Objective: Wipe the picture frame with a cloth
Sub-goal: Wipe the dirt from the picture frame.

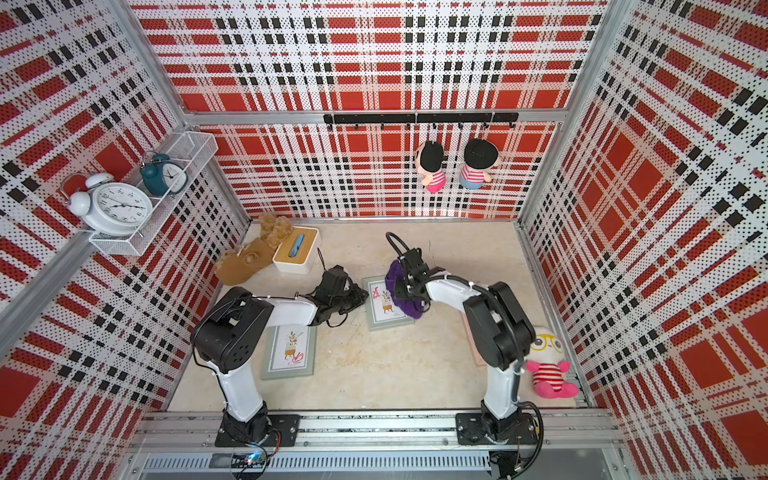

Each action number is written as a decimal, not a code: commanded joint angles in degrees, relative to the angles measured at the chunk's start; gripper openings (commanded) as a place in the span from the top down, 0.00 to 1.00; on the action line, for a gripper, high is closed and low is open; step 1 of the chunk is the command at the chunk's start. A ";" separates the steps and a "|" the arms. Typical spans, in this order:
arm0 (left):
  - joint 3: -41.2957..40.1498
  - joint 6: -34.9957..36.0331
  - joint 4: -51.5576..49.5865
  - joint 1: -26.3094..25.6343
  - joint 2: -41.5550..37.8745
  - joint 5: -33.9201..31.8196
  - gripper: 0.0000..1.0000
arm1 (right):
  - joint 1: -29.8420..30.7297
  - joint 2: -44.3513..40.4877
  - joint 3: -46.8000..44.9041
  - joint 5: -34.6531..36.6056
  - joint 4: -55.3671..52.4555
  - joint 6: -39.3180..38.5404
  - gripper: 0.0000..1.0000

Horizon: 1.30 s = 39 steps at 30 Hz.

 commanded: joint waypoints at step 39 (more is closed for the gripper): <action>-2.43 1.02 -13.47 -0.57 5.48 -4.13 0.84 | -0.03 -12.40 -22.93 2.06 -0.42 -0.79 1.00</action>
